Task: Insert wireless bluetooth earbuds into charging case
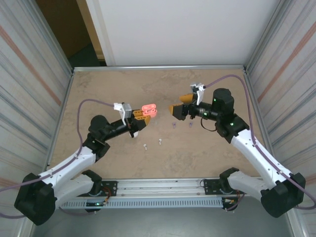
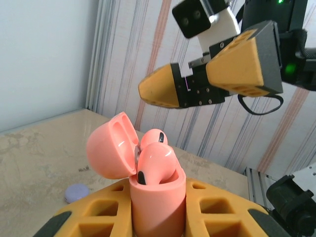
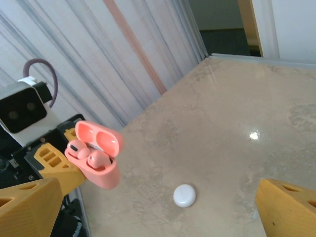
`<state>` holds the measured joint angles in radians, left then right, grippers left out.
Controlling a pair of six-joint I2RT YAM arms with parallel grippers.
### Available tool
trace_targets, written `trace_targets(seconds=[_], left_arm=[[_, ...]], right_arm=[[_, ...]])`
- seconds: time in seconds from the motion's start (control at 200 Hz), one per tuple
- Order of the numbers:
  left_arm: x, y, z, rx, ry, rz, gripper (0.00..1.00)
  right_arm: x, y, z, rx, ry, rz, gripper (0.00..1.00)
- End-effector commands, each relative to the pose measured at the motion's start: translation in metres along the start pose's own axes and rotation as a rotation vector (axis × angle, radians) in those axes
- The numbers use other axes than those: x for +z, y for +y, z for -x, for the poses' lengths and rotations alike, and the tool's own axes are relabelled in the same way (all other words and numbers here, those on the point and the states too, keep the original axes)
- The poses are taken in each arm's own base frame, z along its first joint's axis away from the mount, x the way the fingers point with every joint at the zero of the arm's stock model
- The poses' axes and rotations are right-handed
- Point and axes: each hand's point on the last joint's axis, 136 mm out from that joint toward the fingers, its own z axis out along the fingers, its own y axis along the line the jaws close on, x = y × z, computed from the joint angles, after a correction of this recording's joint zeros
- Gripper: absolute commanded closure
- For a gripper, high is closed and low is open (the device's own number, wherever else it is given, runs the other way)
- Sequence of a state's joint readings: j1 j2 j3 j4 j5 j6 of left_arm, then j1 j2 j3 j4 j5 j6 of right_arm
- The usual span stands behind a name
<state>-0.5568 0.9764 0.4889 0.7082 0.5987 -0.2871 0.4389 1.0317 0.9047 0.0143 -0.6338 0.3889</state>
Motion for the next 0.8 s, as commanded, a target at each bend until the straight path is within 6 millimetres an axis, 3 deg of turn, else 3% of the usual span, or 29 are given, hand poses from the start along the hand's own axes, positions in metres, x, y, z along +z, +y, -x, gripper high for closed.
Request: trace_targets(seconds=[0.0, 0.08, 0.18, 0.471, 0.596, 0.797], left_arm=[[0.008, -0.004, 0.044, 0.102, -0.096, -0.010, 1.00], [0.014, 0.000, 0.057, 0.116, -0.113, -0.024, 1.00], [0.019, 0.004, 0.078, 0.129, -0.148, -0.048, 1.00], [0.039, 0.005, 0.124, 0.185, -0.214, -0.124, 1.00], [0.044, 0.005, 0.126, 0.192, -0.228, -0.159, 1.00], [0.044, 0.001, 0.103, 0.177, -0.212, -0.227, 1.00]], right_arm=[[-0.014, 0.012, 0.013, 0.072, -0.045, 0.080, 0.01], [-0.019, 0.006, 0.016, 0.102, -0.059, 0.082, 0.01], [-0.031, 0.011, 0.023, 0.089, -0.080, 0.079, 0.01], [-0.040, 0.017, 0.029, 0.074, -0.091, 0.079, 0.01], [-0.043, 0.021, 0.032, 0.065, -0.097, 0.087, 0.01], [-0.045, 0.022, 0.025, 0.071, -0.113, 0.084, 0.01]])
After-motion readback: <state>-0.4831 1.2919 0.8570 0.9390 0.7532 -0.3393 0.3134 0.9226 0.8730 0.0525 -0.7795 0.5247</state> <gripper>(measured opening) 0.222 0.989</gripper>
